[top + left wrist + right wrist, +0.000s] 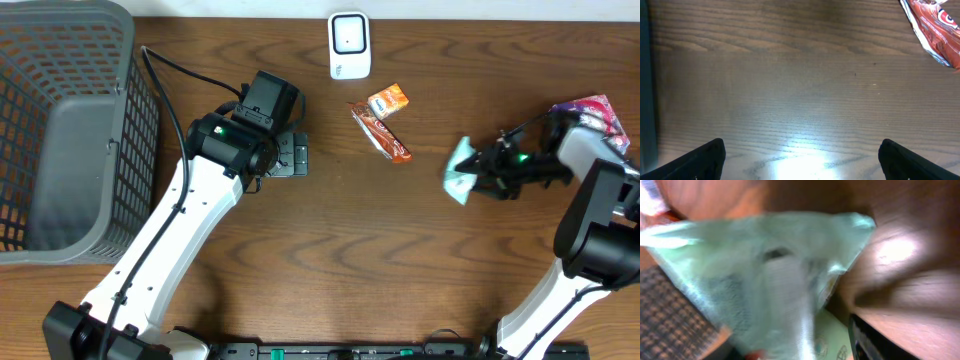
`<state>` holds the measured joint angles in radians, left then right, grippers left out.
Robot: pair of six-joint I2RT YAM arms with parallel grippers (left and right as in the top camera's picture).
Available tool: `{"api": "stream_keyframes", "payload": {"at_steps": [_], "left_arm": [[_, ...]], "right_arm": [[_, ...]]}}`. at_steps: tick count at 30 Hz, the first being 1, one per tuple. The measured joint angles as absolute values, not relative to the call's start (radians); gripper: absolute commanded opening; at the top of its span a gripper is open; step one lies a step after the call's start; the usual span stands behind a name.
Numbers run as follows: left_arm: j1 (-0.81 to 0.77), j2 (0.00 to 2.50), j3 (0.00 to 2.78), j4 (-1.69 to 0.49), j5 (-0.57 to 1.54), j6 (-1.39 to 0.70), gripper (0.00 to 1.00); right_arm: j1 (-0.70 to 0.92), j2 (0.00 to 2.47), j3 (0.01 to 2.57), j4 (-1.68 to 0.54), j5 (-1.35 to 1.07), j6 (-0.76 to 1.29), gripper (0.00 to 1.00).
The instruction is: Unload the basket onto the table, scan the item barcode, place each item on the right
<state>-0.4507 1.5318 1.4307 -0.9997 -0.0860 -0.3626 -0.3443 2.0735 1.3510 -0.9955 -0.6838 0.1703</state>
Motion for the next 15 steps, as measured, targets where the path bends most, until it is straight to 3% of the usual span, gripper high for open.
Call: {"api": "stream_keyframes", "payload": {"at_steps": [7, 15], "left_arm": [[-0.451, 1.532, 1.431, -1.0, -0.086, -0.363, 0.98], [-0.451, 1.532, 1.431, -1.0, -0.086, -0.363, 0.98]], "right_arm": [[-0.284, 2.027, 1.592, -1.209, -0.407, 0.15, 0.55], [-0.061, 2.0, 1.657, -1.196, -0.118, 0.213, 0.51]]}}
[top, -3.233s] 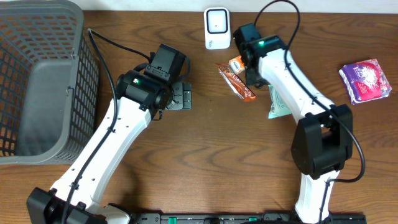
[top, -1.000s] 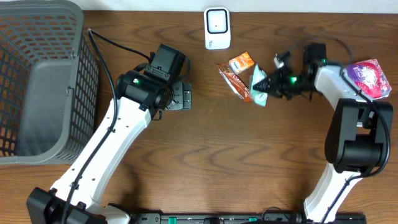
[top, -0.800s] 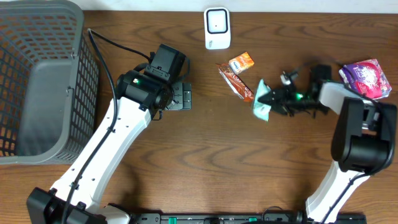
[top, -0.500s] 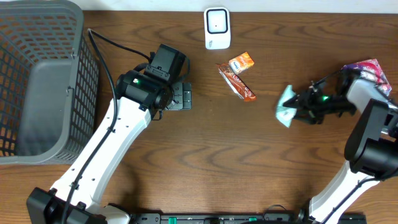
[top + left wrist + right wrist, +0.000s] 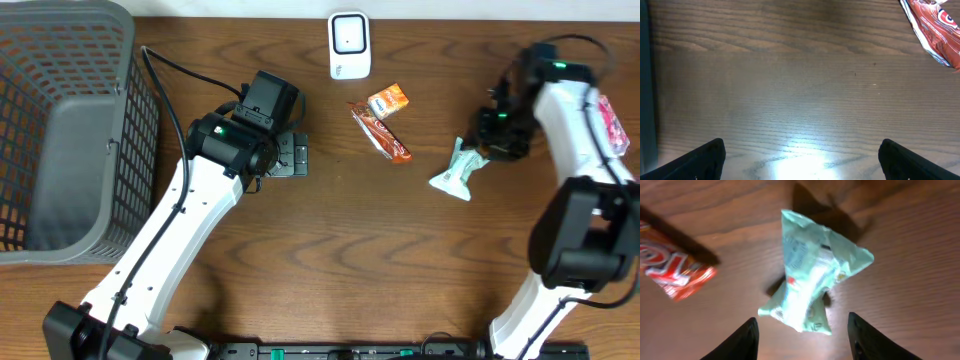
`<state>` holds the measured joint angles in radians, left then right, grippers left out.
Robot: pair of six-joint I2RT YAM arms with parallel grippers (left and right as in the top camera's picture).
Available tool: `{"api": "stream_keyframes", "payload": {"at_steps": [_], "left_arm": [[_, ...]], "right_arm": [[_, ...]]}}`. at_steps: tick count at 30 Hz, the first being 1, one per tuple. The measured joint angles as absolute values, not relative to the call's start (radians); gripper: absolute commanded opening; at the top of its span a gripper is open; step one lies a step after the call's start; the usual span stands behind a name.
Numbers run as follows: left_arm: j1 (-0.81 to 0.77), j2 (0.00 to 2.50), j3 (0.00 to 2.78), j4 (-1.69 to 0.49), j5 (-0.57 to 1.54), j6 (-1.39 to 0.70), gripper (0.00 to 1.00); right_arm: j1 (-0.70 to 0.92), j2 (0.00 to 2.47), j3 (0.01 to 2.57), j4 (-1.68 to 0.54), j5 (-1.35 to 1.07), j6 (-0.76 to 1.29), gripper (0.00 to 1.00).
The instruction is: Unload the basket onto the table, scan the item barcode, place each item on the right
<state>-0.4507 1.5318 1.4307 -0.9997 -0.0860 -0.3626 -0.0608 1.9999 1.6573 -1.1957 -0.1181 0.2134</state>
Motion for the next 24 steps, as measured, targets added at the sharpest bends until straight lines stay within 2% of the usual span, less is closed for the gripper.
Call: {"api": "stream_keyframes", "payload": {"at_steps": [7, 13, 20, 24], "left_arm": [[-0.451, 1.532, 1.431, -1.0, -0.086, -0.363, 0.98], [-0.451, 1.532, 1.431, -1.0, -0.086, -0.363, 0.98], [-0.451, 1.532, 1.431, -1.0, -0.086, -0.363, 0.98], [-0.451, 1.532, 1.431, -1.0, -0.086, -0.363, 0.98]], "right_arm": [[0.134, 2.0, 1.657, -1.151, 0.174, 0.324, 0.49], [0.22, 2.0, 1.657, -1.15, 0.318, 0.397, 0.47], [0.197, 2.0, 1.628, -1.194, 0.345, 0.476, 0.41], [0.084, 2.0, 1.626, -1.169, 0.181, 0.435, 0.42]]}}
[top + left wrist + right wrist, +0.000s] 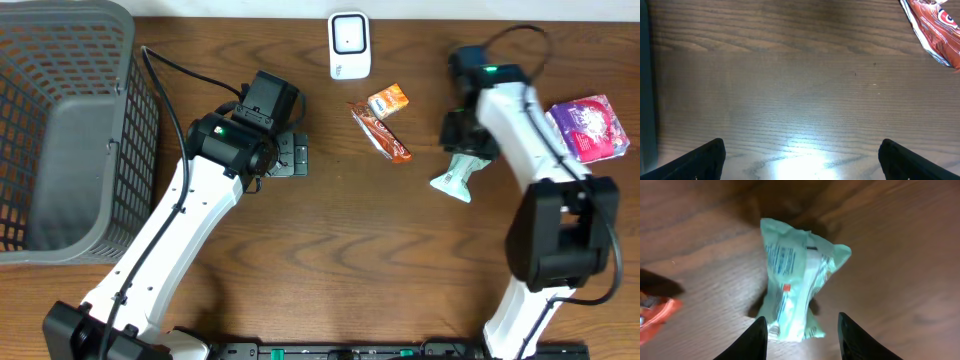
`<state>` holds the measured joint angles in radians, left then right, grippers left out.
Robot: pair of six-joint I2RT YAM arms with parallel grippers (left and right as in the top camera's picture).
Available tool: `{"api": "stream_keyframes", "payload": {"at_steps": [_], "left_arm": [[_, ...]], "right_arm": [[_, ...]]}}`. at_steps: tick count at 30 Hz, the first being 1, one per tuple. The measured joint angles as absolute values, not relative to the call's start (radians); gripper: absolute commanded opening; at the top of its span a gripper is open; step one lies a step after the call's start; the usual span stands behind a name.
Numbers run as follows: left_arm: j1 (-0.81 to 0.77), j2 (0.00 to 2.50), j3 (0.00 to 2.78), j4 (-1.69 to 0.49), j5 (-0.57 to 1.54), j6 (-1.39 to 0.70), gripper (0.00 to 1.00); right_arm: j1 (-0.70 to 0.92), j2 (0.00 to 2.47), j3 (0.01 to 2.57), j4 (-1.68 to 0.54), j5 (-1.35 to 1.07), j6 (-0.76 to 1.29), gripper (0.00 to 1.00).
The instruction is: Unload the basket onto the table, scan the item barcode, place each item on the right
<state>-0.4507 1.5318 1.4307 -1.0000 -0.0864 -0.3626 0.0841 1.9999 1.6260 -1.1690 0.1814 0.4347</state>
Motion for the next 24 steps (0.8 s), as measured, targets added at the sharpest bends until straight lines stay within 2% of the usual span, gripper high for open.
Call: {"api": "stream_keyframes", "payload": {"at_steps": [9, 14, 18, 22, 24], "left_arm": [[-0.451, 1.532, 1.431, -1.0, -0.086, -0.363, 0.98], [-0.451, 1.532, 1.431, -1.0, -0.086, -0.363, 0.98], [-0.451, 1.532, 1.431, -1.0, -0.086, -0.362, 0.98], [-0.451, 1.532, 1.431, -1.0, -0.086, -0.363, 0.98], [-0.451, 1.532, 1.431, -1.0, -0.086, -0.363, 0.98]], "right_arm": [[-0.242, 2.0, 1.578, -1.141, -0.396, 0.145, 0.49], [-0.297, 2.0, 1.391, -0.96, -0.648, 0.057, 0.52], [-0.299, 2.0, 1.209, -0.736, -0.76, 0.071, 0.54], [-0.302, 1.993, 1.108, -0.567, -0.832, 0.112, 0.54], [-0.302, 1.988, 1.08, -0.505, -0.858, 0.132, 0.43]]}}
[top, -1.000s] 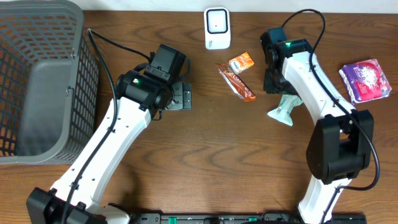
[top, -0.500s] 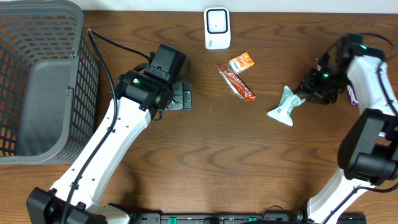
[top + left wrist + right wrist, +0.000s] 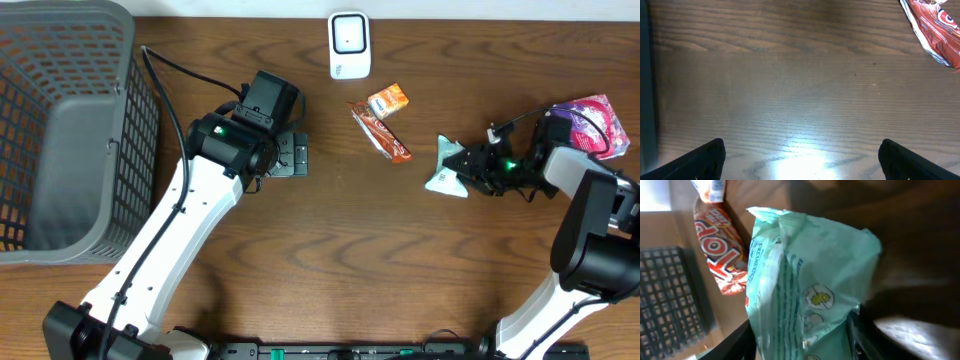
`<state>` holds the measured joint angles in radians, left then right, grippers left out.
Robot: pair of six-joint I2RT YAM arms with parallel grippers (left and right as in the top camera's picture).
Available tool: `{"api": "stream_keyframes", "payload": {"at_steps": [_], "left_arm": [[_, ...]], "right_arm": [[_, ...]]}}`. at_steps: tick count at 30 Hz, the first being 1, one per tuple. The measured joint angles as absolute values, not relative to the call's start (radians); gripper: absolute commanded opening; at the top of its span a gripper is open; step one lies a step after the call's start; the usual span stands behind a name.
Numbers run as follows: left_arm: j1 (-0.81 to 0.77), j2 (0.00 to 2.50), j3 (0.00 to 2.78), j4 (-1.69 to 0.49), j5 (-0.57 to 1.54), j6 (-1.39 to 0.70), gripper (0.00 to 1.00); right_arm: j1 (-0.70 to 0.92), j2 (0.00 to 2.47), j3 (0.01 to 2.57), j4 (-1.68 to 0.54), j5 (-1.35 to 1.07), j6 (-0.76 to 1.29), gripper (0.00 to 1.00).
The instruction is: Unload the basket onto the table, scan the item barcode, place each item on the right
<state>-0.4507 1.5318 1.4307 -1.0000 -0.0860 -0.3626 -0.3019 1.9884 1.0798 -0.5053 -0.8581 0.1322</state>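
Note:
A mint-green packet [image 3: 441,166] [image 3: 810,280] sits right of the table's middle, with my right gripper [image 3: 478,161] [image 3: 802,340] shut on its right end and a dark finger [image 3: 745,340] on either side. The white barcode scanner [image 3: 349,45] stands at the table's far edge. My left gripper [image 3: 292,155] [image 3: 802,162] hangs open over bare wood, its fingertips [image 3: 705,157] wide apart and holding nothing.
A red candy bar [image 3: 381,133] [image 3: 935,32] [image 3: 720,265] and a small orange packet [image 3: 388,101] lie between the scanner and the green packet. A purple packet [image 3: 590,112] lies at the far right. A grey mesh basket [image 3: 60,120] fills the left side.
My right gripper was open above the green packet lying on the table. Now it comes in from the right and is shut on the packet, which sits slightly further left. The left arm is unmoved.
At first my right gripper held the green packet right of the middle. Then the packet lay on the table with the gripper open above it, and the arm stood further left after that. Now the gripper holds the packet again from the right.

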Motion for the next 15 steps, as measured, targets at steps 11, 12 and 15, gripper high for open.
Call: {"api": "stream_keyframes", "payload": {"at_steps": [11, 12, 15], "left_arm": [[-0.451, 1.532, 1.431, -1.0, -0.086, -0.363, 0.98], [-0.451, 1.532, 1.431, -1.0, -0.086, -0.363, 0.98], [-0.451, 1.532, 1.431, -1.0, -0.086, -0.363, 0.98]], "right_arm": [[-0.302, 1.987, 1.046, -0.442, -0.886, 0.175, 0.01], [-0.302, 1.987, 1.051, -0.452, -0.884, 0.175, 0.01], [-0.294, 1.987, 1.084, -0.507, -0.852, 0.179, 0.01]]}}
